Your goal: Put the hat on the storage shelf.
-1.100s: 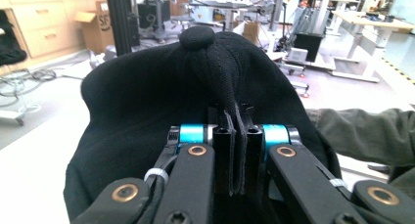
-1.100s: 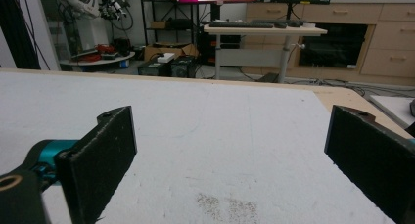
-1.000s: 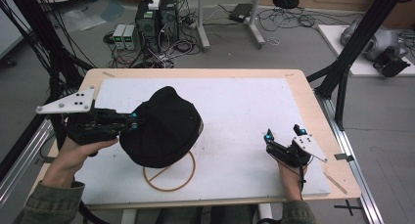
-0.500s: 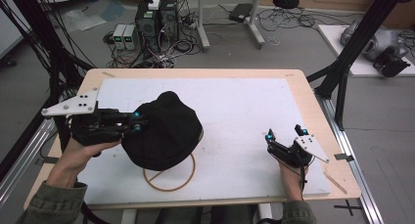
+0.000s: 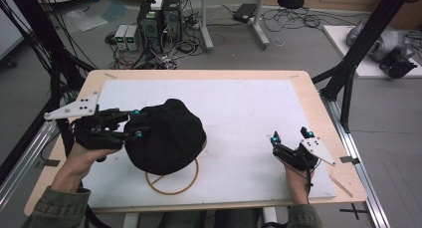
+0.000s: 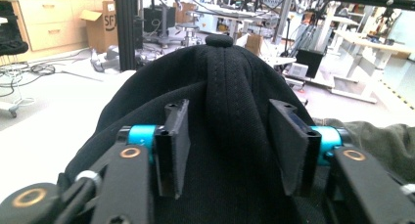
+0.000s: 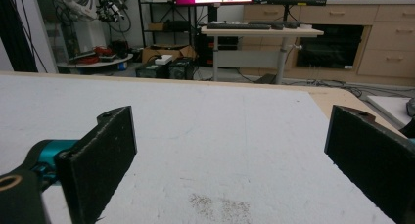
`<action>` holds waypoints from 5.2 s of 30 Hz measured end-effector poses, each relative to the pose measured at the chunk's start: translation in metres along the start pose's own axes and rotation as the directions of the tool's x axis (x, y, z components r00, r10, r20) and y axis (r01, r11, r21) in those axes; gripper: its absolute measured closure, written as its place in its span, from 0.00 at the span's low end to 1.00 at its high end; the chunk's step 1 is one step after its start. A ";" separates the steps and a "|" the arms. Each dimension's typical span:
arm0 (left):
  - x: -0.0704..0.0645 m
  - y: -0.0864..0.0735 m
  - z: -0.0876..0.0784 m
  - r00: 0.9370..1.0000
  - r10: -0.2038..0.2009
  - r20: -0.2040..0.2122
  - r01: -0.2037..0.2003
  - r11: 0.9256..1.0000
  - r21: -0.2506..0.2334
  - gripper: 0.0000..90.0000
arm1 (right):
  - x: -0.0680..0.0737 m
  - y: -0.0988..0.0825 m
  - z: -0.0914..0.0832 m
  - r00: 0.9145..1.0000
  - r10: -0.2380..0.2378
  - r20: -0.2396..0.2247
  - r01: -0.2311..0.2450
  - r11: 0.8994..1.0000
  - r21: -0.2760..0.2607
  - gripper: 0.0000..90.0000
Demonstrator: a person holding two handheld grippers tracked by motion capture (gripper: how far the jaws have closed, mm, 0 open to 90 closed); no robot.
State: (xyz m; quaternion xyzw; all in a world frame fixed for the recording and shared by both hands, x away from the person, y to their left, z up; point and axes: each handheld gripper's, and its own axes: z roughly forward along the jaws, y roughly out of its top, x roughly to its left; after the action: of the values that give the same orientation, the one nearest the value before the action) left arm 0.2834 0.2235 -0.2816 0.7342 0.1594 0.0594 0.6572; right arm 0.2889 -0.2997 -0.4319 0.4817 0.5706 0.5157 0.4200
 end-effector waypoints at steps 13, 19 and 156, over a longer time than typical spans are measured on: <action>0.003 -0.007 -0.013 0.996 -0.012 -0.083 0.003 0.994 -0.109 0.27 | -0.001 0.000 0.000 1.000 -0.002 0.002 0.002 1.000 0.001 0.05; 0.007 -0.010 -0.020 0.988 -0.041 -0.152 0.013 0.983 -0.181 0.20 | -0.001 0.000 0.000 1.000 -0.007 0.001 0.007 1.000 -0.001 0.05; 0.036 -0.165 -0.026 0.372 -0.160 -0.914 0.102 0.986 -0.131 0.21 | 0.006 -0.013 0.006 0.998 -0.068 0.008 0.068 0.995 0.070 0.05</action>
State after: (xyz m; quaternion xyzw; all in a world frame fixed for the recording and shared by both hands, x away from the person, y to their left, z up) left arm 0.2836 0.2729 -0.4447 0.5451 0.5529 0.4089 0.4796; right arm 0.2922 -0.2931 -0.4454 0.4790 0.6020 0.4785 0.4234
